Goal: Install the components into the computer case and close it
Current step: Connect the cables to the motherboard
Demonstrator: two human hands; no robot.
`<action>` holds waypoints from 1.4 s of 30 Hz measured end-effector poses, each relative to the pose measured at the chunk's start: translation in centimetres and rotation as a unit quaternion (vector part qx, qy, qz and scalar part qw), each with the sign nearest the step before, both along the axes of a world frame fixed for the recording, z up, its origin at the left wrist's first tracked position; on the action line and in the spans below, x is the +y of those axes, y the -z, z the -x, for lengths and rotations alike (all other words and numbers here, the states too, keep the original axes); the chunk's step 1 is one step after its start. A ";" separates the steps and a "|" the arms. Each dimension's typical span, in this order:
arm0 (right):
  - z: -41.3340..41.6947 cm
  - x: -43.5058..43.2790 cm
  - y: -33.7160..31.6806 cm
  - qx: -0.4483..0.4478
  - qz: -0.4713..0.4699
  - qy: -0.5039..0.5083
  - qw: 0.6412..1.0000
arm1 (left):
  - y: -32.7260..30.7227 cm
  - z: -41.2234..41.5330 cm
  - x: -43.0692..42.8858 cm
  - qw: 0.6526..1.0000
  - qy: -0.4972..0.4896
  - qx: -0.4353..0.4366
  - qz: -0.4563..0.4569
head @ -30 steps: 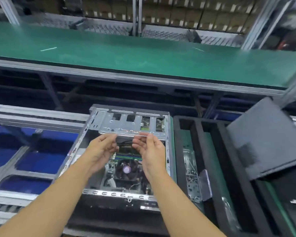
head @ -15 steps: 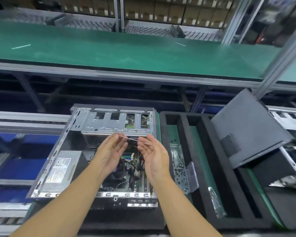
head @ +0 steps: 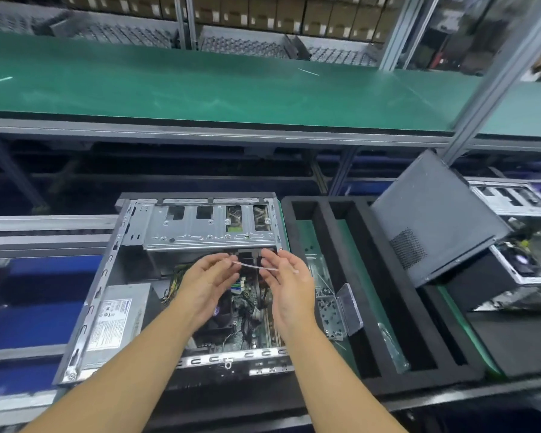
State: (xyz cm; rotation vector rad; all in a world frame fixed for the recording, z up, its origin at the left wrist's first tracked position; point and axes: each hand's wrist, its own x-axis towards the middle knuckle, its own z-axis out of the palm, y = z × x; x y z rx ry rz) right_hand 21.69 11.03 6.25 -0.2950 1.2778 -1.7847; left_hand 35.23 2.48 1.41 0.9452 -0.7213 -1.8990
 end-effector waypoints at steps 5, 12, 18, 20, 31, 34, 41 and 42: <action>2.3 0.2 -1.6 0.153 -0.033 0.079 0.985 | 1.5 1.7 -0.3 0.970 0.069 -0.226 0.060; 2.9 1.3 -1.7 0.391 -0.066 0.042 0.917 | 2.2 3.9 0.5 0.898 0.299 -0.315 0.072; 2.2 2.8 -0.2 0.487 -0.139 -0.058 0.860 | 1.8 4.7 0.9 0.905 0.323 -0.269 0.070; 1.9 3.0 0.1 0.474 -0.156 -0.060 0.865 | 1.7 4.4 1.0 0.906 0.331 -0.253 0.074; 0.5 2.8 -0.1 0.541 -0.156 0.060 0.824 | 1.0 1.2 0.3 0.930 0.342 -0.135 0.003; 0.0 2.0 -0.2 0.466 -0.196 0.030 0.862 | 1.0 1.1 0.3 0.941 0.308 -0.138 -0.015; -1.1 -0.1 -0.2 0.337 -0.194 0.017 0.921 | 1.1 1.0 0.0 0.944 0.300 -0.075 -0.117; -1.1 -0.4 -0.1 0.321 -0.192 0.003 0.927 | 1.1 1.2 0.0 0.944 0.300 -0.074 -0.114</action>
